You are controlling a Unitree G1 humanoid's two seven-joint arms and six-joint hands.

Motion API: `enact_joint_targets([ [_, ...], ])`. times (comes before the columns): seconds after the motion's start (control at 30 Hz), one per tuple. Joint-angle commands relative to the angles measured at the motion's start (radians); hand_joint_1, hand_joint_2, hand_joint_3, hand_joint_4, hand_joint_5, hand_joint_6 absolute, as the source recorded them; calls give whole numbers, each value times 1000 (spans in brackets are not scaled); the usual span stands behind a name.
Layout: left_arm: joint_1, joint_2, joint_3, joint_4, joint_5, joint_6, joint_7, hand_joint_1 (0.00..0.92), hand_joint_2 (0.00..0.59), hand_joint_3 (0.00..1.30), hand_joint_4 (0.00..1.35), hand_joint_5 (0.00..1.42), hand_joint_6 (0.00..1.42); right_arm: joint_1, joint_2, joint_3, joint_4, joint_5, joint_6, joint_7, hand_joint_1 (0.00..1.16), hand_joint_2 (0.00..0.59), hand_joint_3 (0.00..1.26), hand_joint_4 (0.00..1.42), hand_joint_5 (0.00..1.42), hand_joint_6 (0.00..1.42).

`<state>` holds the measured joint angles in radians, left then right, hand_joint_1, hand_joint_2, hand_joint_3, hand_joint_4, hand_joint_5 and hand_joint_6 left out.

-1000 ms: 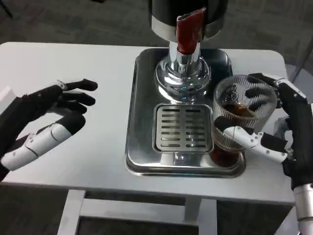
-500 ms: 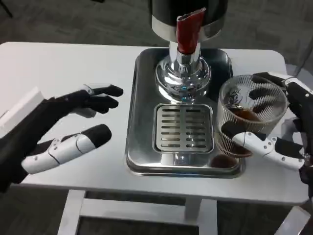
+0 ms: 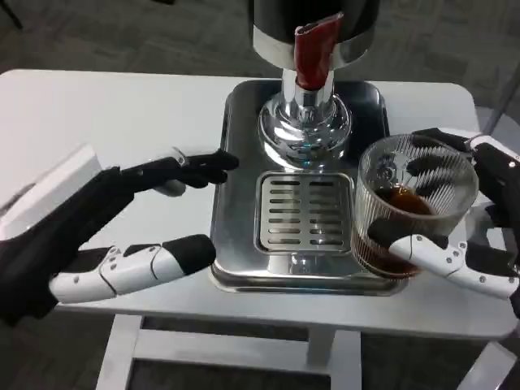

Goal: Grasp the cup under the faucet to collect the drink, then remove the cup.

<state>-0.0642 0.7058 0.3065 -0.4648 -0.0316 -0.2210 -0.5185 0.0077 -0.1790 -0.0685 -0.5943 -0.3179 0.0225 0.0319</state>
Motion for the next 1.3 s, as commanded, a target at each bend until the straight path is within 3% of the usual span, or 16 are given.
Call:
enact_joint_targets([
  [0.03, 25, 24, 26, -53, -14, 7, -25, 0, 71, 255, 246, 262, 317, 21, -4, -17, -67, 34, 0, 20, 851, 191, 1009, 1154, 1392, 1424],
  [0.77, 172, 33, 153, -247, -7, -44, -71, 0, 55, 222, 106, 123, 225, 87, -36, -65, -176, 114, 12, 112, 851, 178, 1010, 1168, 1394, 1424],
  [1.3, 219, 29, 183, -309, -45, -56, -92, 0, 64, 180, 74, 108, 224, 99, -42, -82, -205, 126, 20, 131, 848, 178, 1020, 1169, 1403, 1424],
])
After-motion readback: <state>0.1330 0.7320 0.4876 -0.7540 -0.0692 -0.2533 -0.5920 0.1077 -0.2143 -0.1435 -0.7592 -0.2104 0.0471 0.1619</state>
